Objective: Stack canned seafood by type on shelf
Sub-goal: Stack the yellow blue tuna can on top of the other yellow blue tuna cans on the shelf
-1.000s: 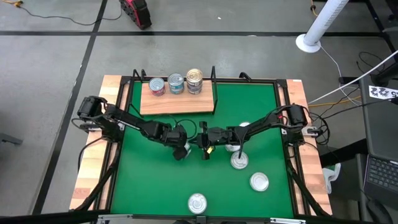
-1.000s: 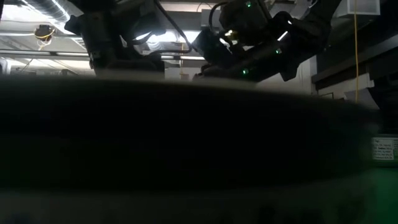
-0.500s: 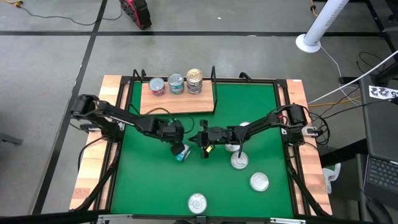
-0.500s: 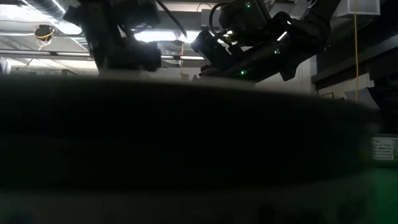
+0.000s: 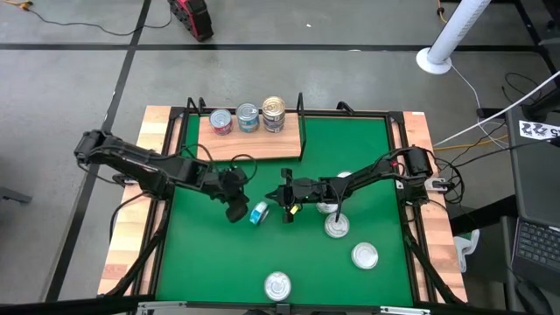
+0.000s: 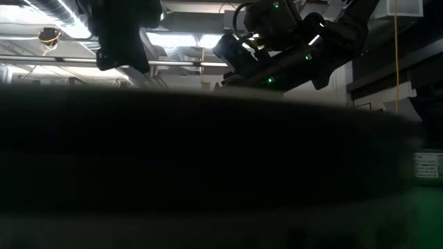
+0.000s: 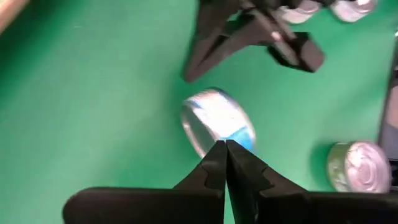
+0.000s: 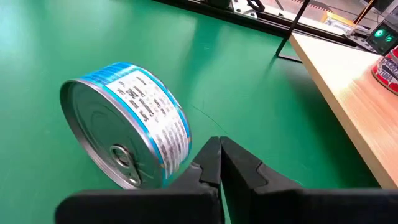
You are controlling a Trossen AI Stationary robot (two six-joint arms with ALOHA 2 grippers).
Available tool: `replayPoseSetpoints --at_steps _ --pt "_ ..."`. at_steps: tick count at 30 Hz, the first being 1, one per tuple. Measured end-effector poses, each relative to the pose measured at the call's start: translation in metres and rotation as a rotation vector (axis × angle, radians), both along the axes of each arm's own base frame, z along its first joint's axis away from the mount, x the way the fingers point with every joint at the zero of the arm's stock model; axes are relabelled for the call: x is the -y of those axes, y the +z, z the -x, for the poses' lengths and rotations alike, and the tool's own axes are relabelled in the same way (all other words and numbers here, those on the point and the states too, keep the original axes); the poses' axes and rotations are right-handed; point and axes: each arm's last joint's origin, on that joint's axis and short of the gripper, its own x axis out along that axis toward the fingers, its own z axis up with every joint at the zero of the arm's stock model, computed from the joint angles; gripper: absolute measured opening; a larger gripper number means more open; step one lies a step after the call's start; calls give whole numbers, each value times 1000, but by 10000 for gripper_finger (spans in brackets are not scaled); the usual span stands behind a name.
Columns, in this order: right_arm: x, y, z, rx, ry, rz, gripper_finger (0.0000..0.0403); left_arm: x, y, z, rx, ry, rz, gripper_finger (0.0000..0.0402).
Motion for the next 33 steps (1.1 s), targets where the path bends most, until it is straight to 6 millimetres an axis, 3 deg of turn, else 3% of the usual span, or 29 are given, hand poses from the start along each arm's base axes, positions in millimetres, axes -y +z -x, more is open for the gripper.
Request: replayPoseSetpoints --at_steps 10,20,26,33 --pt "0 0 0 0 0 0 10 7 -15 -11 -38 80 63 121" --pt "0 0 0 -7 0 1 10 13 -16 -15 -12 63 80 225" --pt "0 0 0 -7 0 0 10 21 -22 -19 -23 48 84 256" --pt "0 0 0 -8 0 0 10 29 -38 -25 -77 47 82 259"
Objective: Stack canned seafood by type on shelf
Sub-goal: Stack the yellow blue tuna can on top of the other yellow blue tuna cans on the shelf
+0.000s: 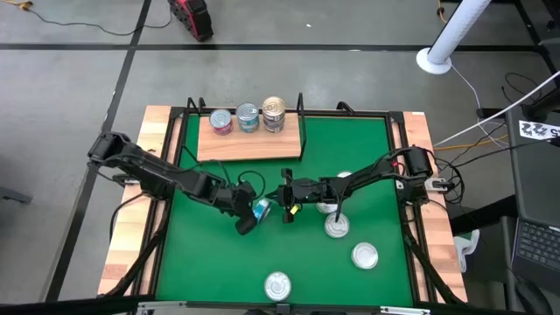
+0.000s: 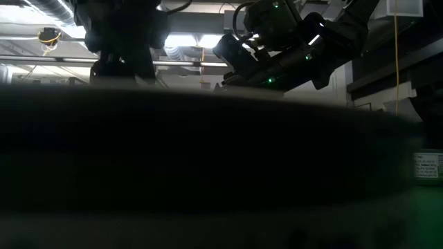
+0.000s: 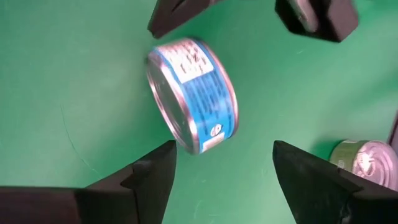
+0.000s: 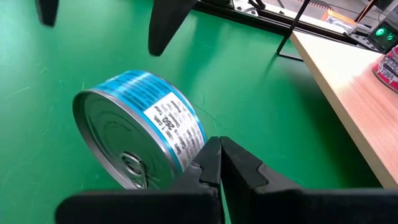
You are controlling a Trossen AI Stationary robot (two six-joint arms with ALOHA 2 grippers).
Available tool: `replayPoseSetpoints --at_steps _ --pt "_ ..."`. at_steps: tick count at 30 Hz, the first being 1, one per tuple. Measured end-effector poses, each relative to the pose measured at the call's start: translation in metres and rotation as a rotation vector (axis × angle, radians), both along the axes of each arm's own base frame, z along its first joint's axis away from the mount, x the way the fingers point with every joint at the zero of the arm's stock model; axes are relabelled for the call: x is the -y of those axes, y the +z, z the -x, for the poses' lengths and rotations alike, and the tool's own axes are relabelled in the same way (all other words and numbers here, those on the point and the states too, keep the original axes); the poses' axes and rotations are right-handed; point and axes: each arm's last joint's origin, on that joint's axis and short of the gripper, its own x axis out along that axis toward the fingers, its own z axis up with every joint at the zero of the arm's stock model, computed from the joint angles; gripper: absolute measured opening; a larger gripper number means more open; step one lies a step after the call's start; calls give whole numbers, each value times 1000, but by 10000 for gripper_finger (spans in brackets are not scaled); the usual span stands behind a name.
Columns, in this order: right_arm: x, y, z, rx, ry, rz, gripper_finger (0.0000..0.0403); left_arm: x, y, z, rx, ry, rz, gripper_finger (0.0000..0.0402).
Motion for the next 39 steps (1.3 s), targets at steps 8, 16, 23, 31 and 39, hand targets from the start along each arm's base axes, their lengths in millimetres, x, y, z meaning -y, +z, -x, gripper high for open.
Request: replayPoseSetpoints --at_steps 8,16,23,31,39 --pt "0 0 0 0 0 0 10 5 -13 -12 13 -3 0 262" --pt "0 -1 1 -18 -1 2 10 2 -26 -17 -24 27 -9 262" --pt "0 -2 1 -21 -28 -59 10 0 -31 -21 -28 66 3 262" --pt "0 -4 2 -41 -50 -99 10 -7 -31 -22 -17 123 -33 263" --pt "0 -6 3 -61 -55 -95 10 -17 -31 -24 -23 141 -50 263"
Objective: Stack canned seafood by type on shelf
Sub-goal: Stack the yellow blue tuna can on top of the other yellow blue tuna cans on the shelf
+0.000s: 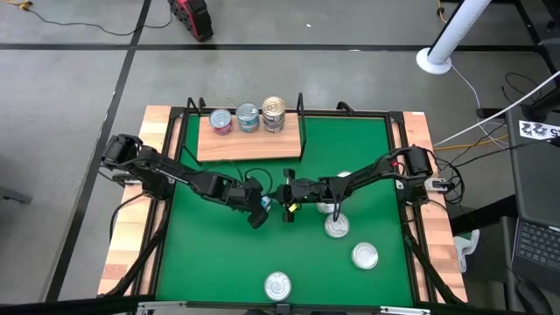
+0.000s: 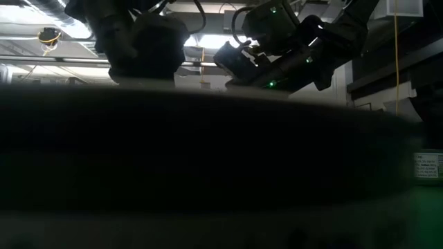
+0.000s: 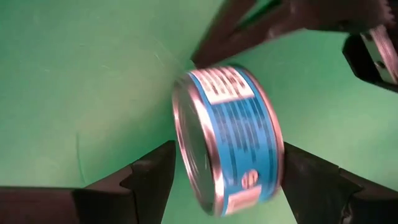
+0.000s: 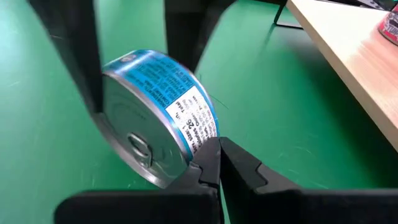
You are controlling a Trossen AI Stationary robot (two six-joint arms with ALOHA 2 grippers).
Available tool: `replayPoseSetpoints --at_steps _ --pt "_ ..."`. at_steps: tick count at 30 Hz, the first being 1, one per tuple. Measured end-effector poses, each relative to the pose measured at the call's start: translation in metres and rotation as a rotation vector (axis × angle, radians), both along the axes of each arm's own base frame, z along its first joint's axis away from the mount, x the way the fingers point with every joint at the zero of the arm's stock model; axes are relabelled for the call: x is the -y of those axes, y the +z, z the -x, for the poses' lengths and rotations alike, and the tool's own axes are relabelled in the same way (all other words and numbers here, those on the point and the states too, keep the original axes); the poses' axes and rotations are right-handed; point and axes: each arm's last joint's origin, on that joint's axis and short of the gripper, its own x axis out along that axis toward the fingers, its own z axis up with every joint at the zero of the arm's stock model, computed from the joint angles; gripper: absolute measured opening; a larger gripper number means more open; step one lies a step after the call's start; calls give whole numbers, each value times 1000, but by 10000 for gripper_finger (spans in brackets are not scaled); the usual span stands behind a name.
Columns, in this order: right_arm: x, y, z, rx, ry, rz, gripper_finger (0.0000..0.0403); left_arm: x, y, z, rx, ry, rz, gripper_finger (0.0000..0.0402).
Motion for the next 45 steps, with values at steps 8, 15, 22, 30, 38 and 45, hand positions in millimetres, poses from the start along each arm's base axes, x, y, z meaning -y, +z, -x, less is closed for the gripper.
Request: replayPoseSetpoints --at_steps 8,15,22,30,38,45 --pt "0 0 0 0 6 -3 10 -7 -1 0 -13 18 -8 257" --pt "0 0 0 3 6 -3 10 -6 -3 4 -64 1 38 184" --pt "0 10 2 11 5 -4 10 -11 1 4 -59 -16 105 134" --pt "4 50 17 19 -58 45 10 -33 25 9 23 -29 155 135" --pt "9 88 38 9 -132 129 10 -72 68 29 200 55 126 138" --pt "13 113 53 35 -181 209 10 -115 100 58 344 210 74 146"
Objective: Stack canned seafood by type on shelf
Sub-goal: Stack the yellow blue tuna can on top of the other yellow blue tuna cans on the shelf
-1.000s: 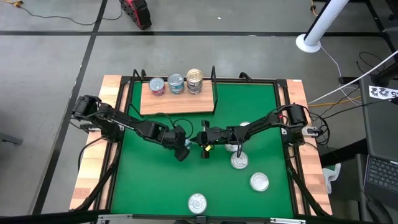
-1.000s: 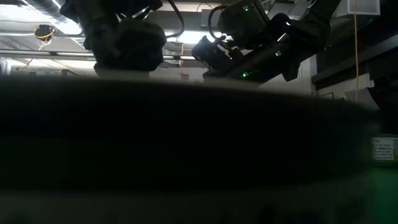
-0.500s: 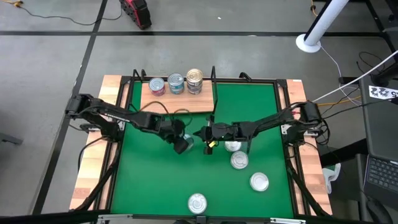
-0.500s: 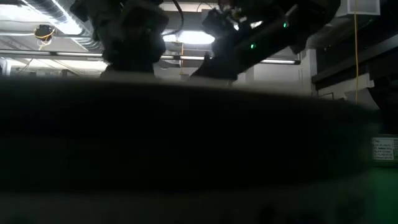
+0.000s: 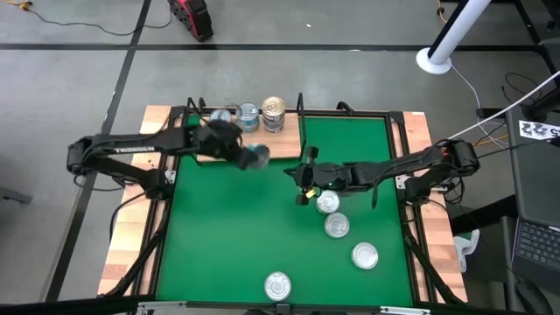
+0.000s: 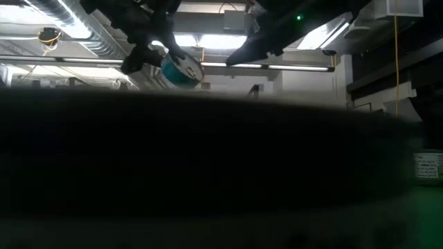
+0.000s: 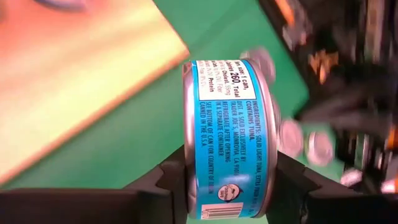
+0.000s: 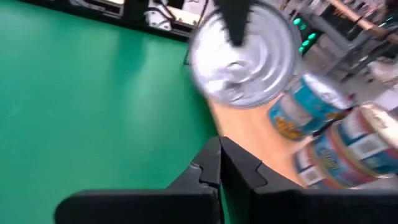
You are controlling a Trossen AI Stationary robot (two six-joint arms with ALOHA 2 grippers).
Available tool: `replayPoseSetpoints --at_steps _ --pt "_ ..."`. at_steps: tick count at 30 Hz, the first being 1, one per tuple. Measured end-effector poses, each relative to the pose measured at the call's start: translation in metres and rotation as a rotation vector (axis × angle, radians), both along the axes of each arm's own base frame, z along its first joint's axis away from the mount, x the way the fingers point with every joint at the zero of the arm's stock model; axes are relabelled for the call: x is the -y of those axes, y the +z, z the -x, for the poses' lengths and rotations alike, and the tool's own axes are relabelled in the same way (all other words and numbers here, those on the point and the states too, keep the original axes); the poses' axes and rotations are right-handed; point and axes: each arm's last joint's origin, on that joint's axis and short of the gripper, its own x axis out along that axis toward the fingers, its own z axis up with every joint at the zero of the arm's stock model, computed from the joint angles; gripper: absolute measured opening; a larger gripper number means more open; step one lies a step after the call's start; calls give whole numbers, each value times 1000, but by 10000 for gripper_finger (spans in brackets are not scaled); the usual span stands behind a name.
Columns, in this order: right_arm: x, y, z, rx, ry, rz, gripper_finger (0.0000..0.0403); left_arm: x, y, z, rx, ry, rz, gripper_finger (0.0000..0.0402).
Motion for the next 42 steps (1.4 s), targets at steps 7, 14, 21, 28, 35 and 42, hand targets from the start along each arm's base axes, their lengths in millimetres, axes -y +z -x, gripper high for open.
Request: replayPoseSetpoints --at_steps 7,14,21,28,35,42 --pt "1 7 3 20 -20 15 10 -45 10 23 55 207 -21 138" --pt "1 6 3 16 -20 16 10 -90 14 31 176 319 -36 147" --pt "1 6 4 7 -20 17 10 -120 -1 35 154 410 -19 140" --pt "1 6 4 5 -20 17 10 -136 -15 31 138 446 -6 150" --pt "1 4 4 -10 -19 19 10 -144 -19 32 140 469 -6 141" --pt "1 4 4 -9 -20 19 10 -145 -19 33 148 487 15 152"
